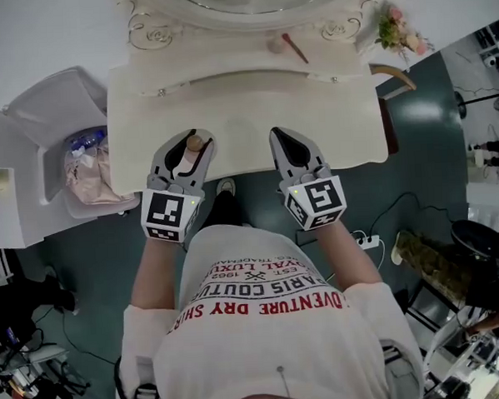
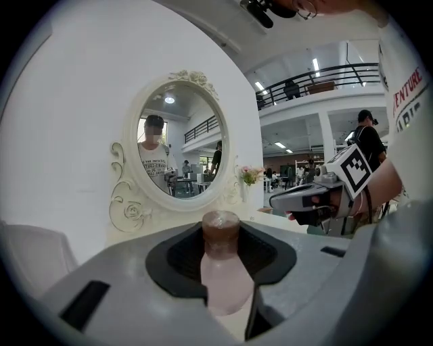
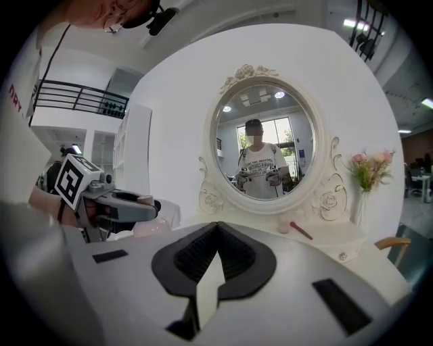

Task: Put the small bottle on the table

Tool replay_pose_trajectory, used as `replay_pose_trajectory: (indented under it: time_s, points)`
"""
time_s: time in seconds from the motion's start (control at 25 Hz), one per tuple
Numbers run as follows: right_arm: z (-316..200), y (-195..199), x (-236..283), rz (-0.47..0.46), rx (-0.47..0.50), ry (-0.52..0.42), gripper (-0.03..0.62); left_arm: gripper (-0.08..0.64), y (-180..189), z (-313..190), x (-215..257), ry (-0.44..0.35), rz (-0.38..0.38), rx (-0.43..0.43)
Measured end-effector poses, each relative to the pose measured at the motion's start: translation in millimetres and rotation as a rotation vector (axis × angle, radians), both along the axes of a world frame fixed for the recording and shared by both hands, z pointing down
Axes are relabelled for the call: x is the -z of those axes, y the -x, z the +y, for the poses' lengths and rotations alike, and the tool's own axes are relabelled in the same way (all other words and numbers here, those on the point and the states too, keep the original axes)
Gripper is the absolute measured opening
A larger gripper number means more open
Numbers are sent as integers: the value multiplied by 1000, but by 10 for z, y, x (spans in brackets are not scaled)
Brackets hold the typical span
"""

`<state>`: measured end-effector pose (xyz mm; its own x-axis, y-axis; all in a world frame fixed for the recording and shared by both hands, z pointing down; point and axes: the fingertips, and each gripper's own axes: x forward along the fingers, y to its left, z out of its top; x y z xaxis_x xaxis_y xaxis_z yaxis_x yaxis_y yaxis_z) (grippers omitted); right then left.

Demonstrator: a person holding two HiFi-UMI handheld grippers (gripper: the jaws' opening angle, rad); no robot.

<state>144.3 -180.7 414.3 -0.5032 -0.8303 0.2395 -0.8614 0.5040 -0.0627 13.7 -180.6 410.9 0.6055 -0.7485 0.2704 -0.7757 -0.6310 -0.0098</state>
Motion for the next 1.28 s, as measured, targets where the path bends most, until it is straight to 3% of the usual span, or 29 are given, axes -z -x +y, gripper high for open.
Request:
replay_pose_trajectory:
  time_s: [0.28, 0.64, 1.04, 1.28]
  points:
    - [-740, 184, -125, -11, -16, 11, -2, 141, 127, -731, -189, 6, -1, -31]
    - [-1314, 327, -429, -15, -6, 35, -2, 141, 150, -1249, -627, 35, 12, -77]
    - [-1549, 426, -754, 20, 34, 89, -2, 141, 79, -1370, -1328, 143, -26, -99]
    - [-1596, 374, -938, 39, 59, 124, -2, 141, 21, -1419, -1588, 188, -17, -63]
